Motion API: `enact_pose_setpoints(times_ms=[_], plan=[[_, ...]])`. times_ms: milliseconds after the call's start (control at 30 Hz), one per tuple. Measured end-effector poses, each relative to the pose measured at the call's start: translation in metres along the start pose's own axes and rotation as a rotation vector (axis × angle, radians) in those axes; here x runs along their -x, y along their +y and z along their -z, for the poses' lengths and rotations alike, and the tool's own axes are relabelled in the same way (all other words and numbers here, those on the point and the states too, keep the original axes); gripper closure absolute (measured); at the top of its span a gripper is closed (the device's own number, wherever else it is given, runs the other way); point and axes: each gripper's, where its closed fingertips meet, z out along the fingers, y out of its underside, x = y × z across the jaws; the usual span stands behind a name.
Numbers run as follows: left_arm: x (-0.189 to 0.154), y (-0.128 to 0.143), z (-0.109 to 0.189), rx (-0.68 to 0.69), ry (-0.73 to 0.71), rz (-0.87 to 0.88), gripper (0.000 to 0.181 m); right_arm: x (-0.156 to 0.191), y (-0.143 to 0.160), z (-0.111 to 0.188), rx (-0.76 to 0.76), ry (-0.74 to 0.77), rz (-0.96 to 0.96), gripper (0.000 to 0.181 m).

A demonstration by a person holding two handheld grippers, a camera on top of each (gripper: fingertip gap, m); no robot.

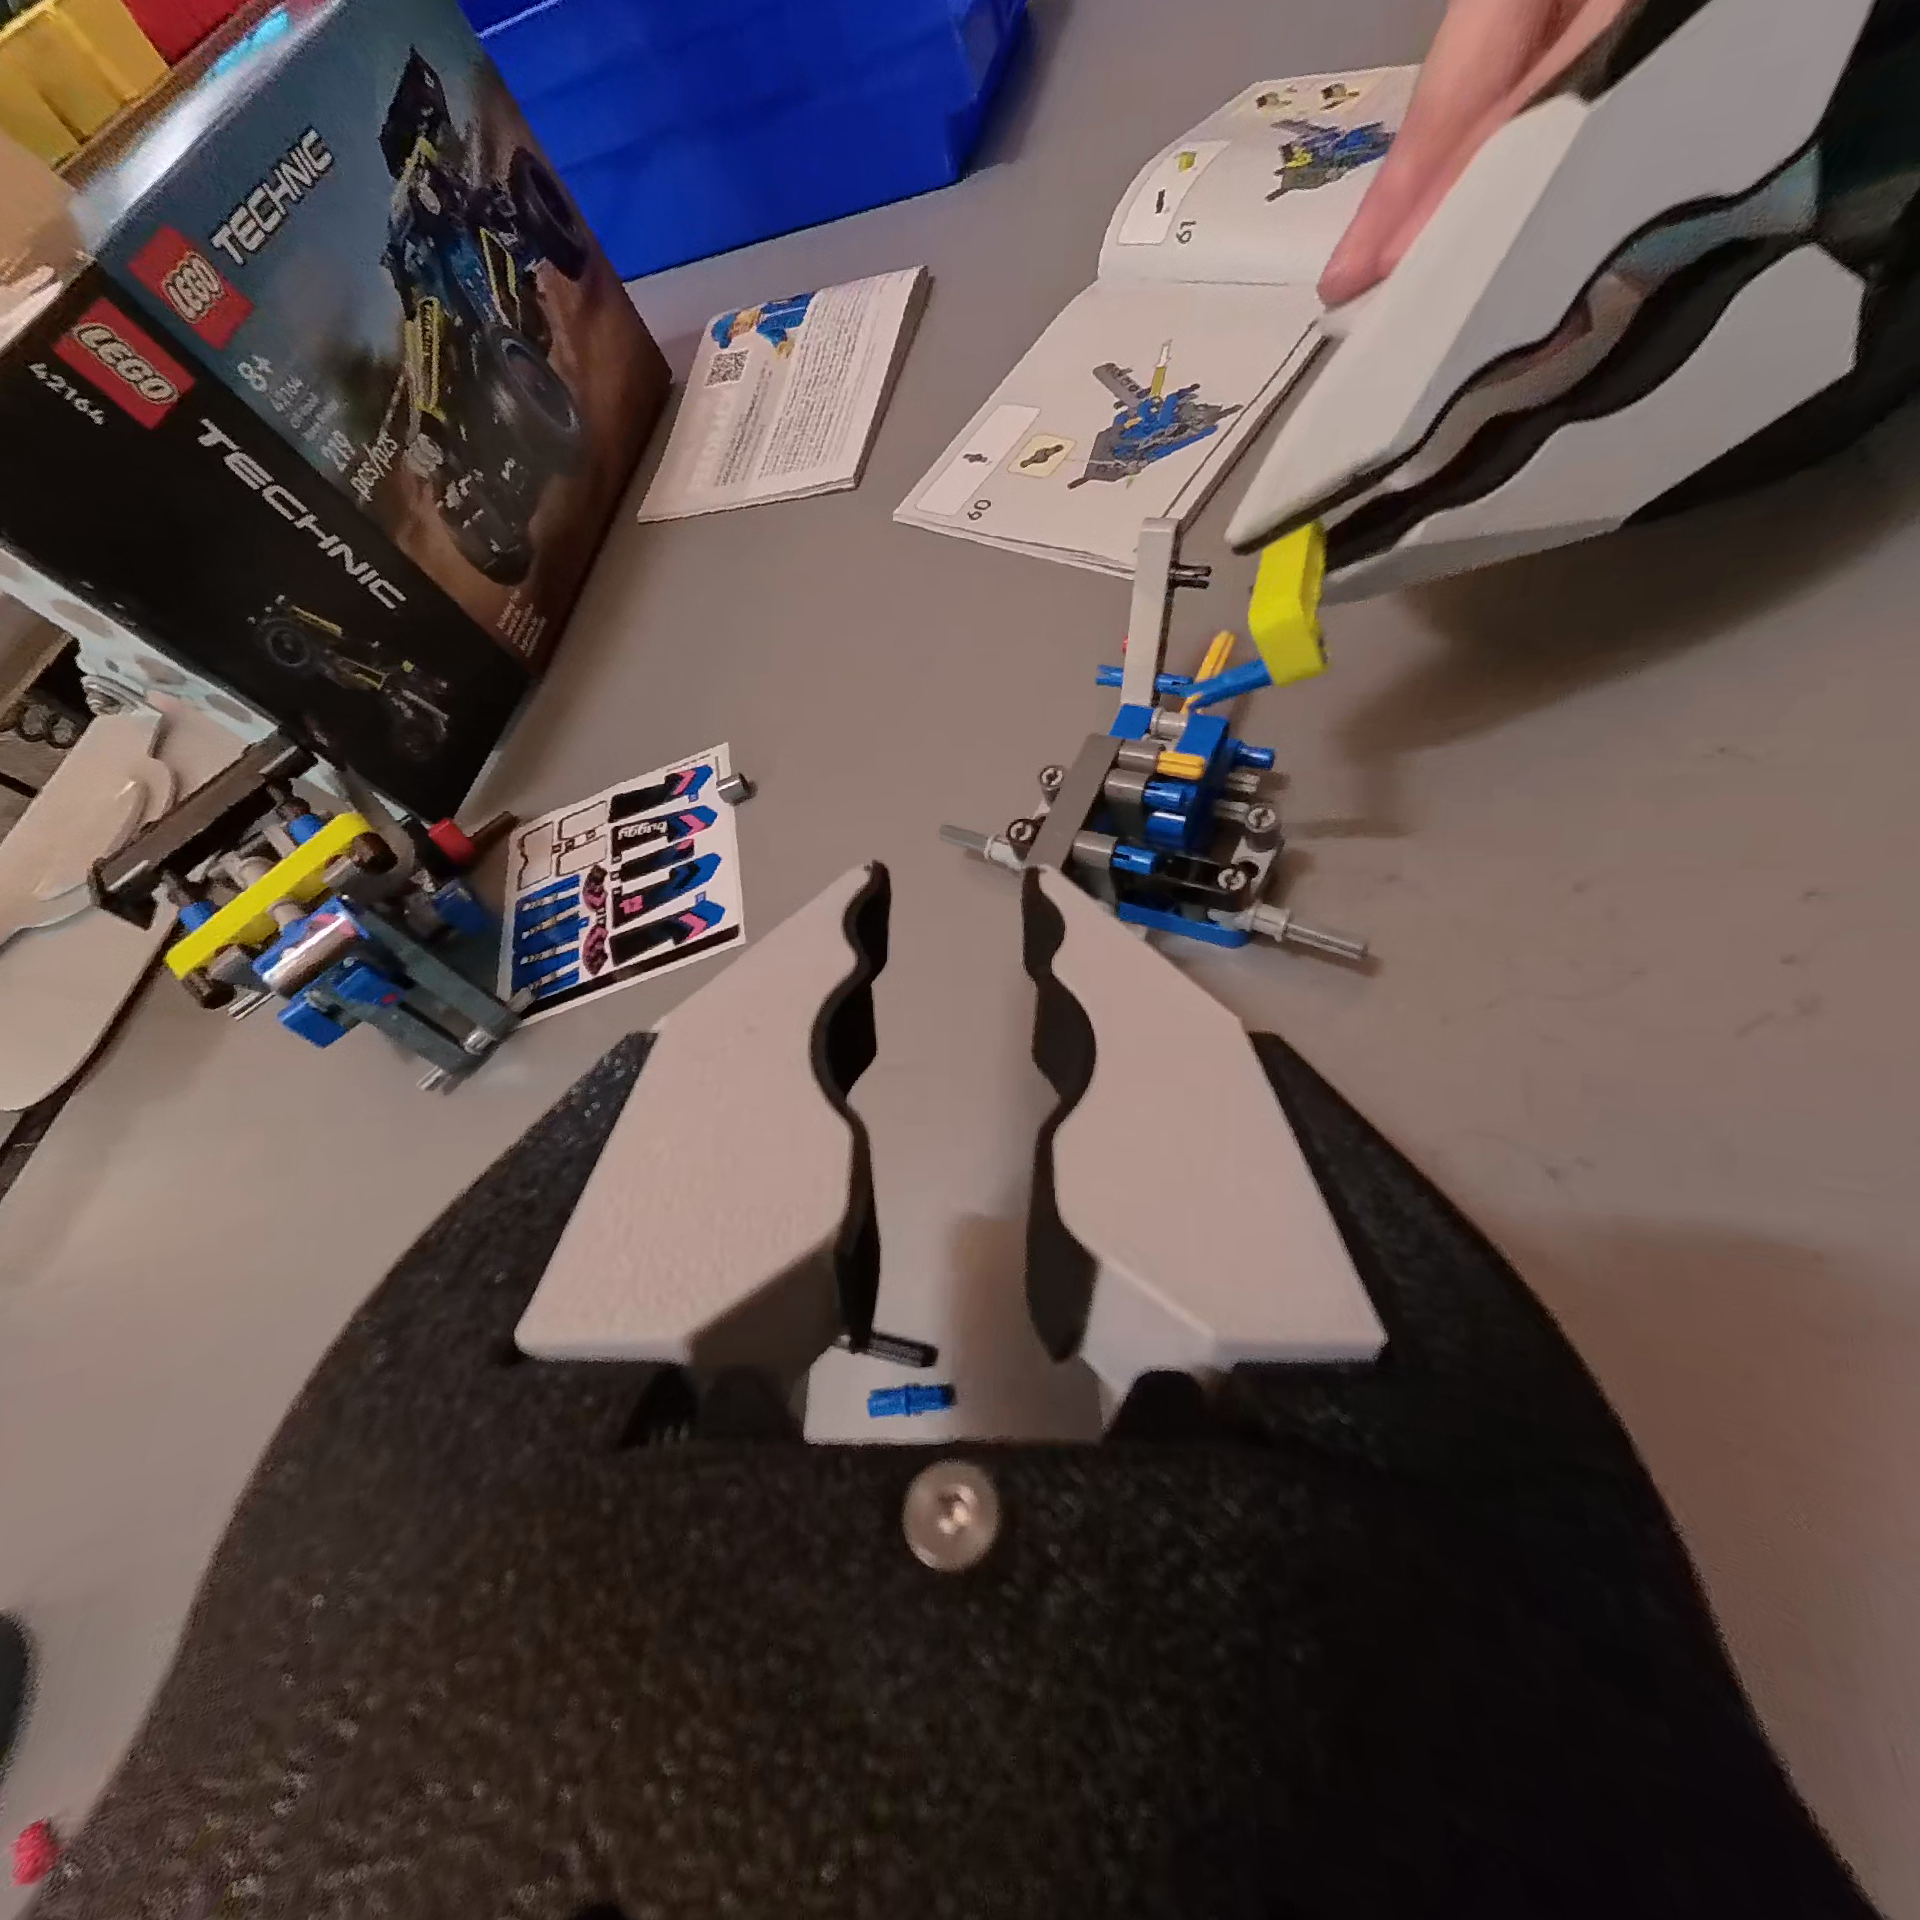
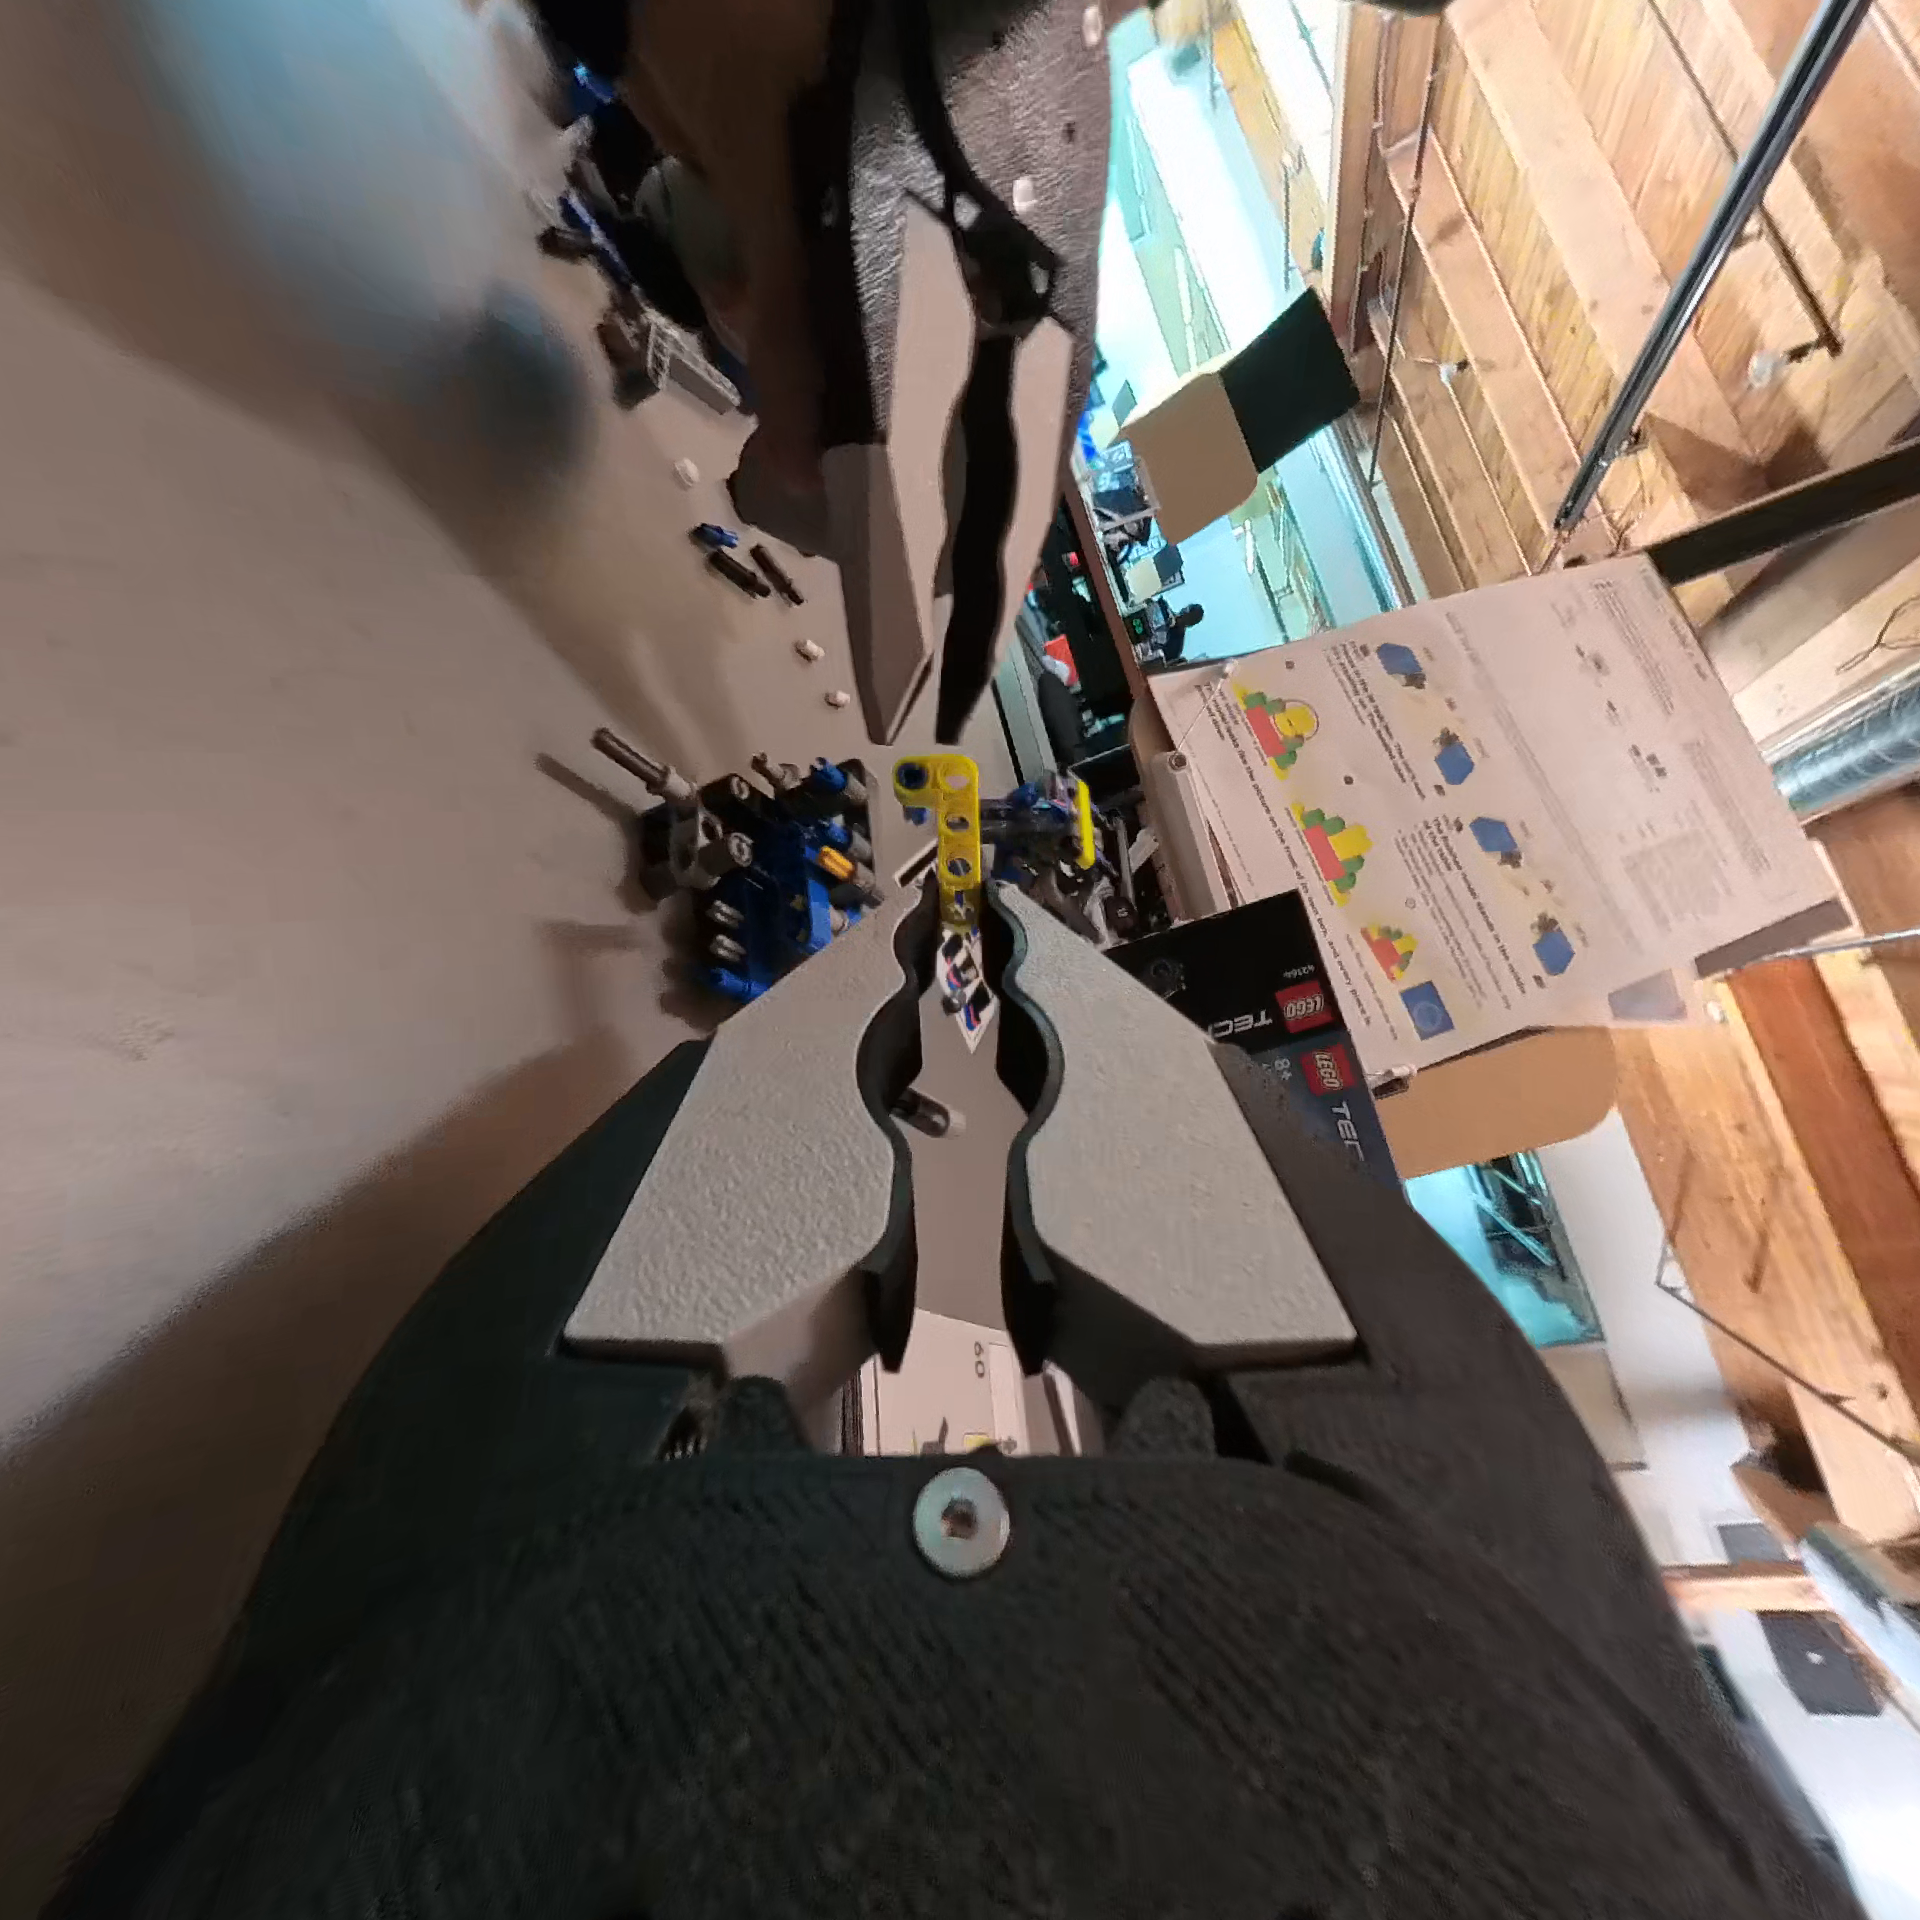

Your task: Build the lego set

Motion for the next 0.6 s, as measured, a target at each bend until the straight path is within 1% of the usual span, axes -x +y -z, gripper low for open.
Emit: enact_pose_setpoints(times_ms=[67,200,333,400,467,533,600], plan=[[-0.002,0.0,0.001,-0.004,0.022,0.024,0.159,0.002,0.002,-0.002,0.032,0.005,0.023,0.176],[-0.002,-0.001,0.003,-0.013,0.033,0.05,0.159,0.009,-0.004,-0.003,0.019,-0.02,0.034,0.176],[-0.003,-0.001,0.002,-0.005,0.033,0.05,0.159,0.016,-0.006,-0.005,0.038,-0.029,0.104,0.176],[-0.007,-0.002,0.001,0.001,0.051,0.038,0.158,0.014,-0.009,-0.007,0.041,-0.007,0.12,0.176],[-0.009,-0.005,0.002,-0.015,0.063,0.036,0.154,0.012,-0.012,-0.009,0.038,0.008,0.131,0.176],[-0.016,-0.011,0.006,-0.058,0.124,0.075,0.151,0.015,-0.01,-0.012,0.05,-0.005,0.147,0.176],[-0.021,-0.017,0.009,-0.098,0.188,0.14,0.141,0.012,-0.009,-0.014,0.061,0.007,0.167,0.176]])
